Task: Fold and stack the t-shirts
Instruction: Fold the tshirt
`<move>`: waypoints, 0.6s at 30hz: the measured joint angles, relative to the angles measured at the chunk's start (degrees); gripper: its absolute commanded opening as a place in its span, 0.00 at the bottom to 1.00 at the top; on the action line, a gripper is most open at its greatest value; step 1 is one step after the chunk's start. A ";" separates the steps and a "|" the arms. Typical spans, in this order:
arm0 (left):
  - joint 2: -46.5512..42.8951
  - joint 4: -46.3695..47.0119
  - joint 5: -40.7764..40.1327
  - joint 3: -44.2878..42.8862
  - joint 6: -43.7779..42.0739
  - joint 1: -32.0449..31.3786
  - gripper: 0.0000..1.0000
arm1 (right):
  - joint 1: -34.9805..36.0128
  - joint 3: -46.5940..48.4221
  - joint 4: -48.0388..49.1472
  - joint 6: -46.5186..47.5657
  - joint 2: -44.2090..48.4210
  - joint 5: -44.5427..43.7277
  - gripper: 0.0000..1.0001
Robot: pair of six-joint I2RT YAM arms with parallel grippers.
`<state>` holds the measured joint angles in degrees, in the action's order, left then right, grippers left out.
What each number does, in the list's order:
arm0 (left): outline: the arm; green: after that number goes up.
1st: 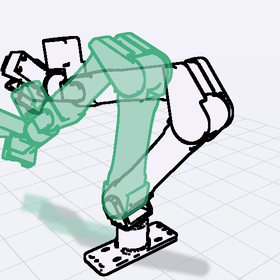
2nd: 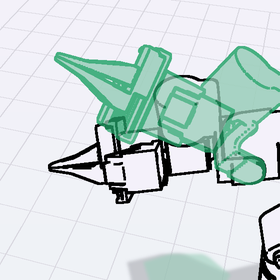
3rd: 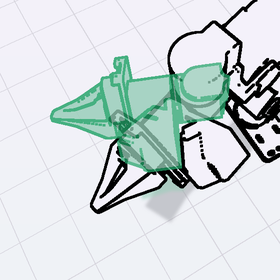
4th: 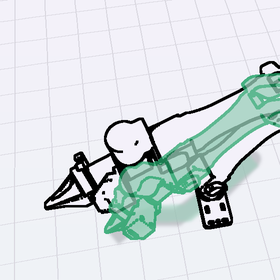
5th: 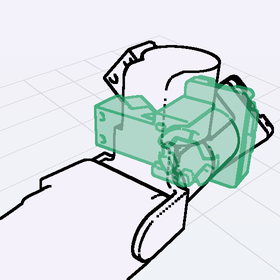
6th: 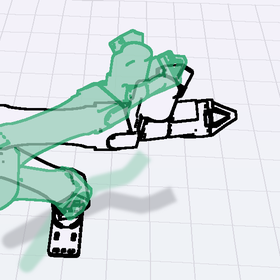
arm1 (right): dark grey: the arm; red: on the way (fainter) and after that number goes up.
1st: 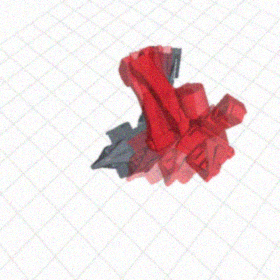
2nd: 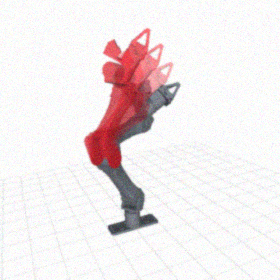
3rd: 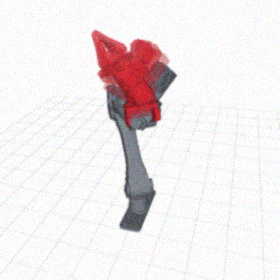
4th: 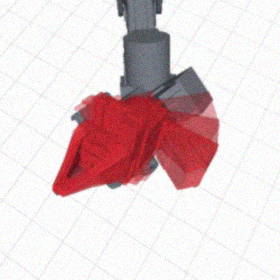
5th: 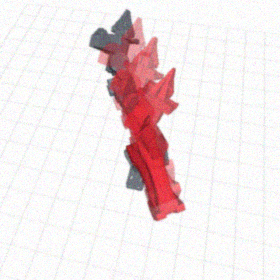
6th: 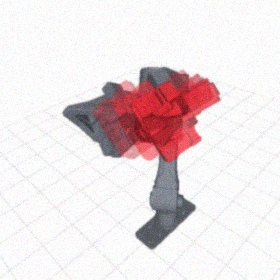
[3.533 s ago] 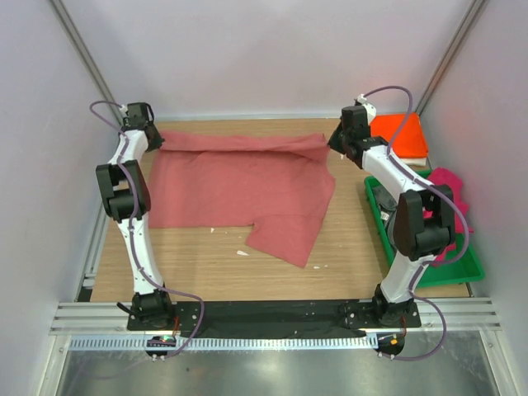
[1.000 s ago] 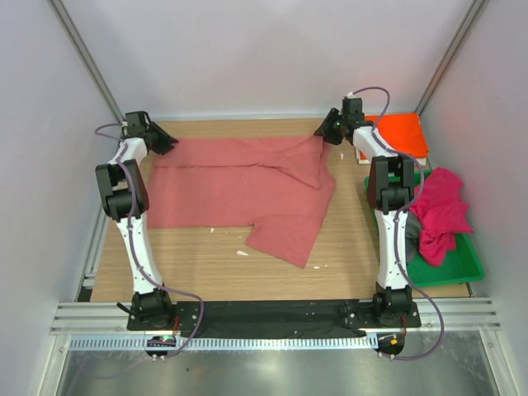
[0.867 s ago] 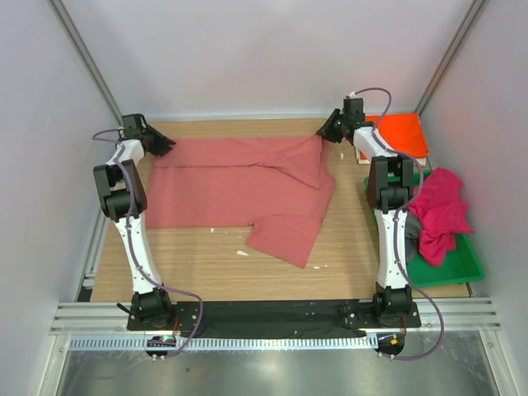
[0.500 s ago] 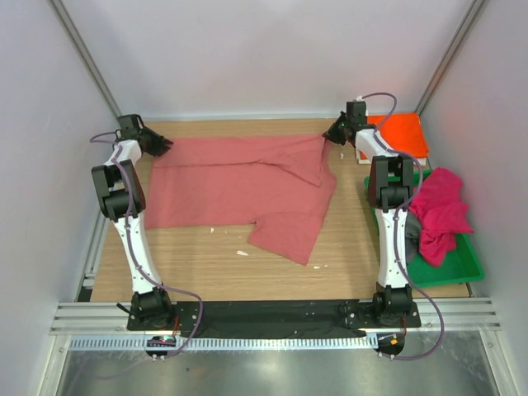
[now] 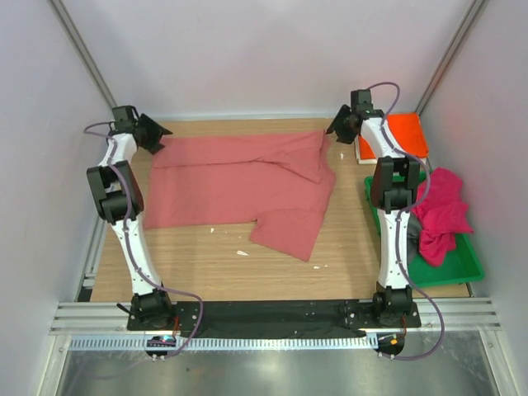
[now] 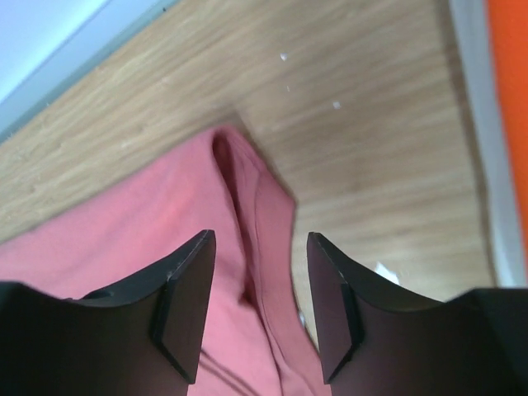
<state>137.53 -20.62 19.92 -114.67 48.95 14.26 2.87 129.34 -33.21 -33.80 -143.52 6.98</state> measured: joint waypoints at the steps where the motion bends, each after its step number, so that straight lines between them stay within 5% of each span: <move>1: -1.75 -0.31 -0.37 1.11 -0.39 -0.24 0.57 | 0.00 -0.59 -1.36 0.72 1.27 -0.48 0.55; 7: -11.50 -1.57 -1.27 7.23 -4.13 -4.09 0.48 | 0.96 -7.63 -3.98 4.90 11.06 -1.55 0.50; 13: -12.90 -1.03 -0.02 10.14 -7.65 -18.53 0.40 | 5.75 -5.16 -0.68 5.60 9.40 5.77 0.42; 18: -12.85 -2.80 1.11 14.43 -9.62 -29.88 0.48 | 10.91 -2.78 0.48 2.64 4.13 7.72 0.46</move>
<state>124.68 -23.42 21.04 -100.25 39.33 -15.62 13.78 126.56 -32.73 -31.16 -139.39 14.70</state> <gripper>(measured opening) 0.446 0.425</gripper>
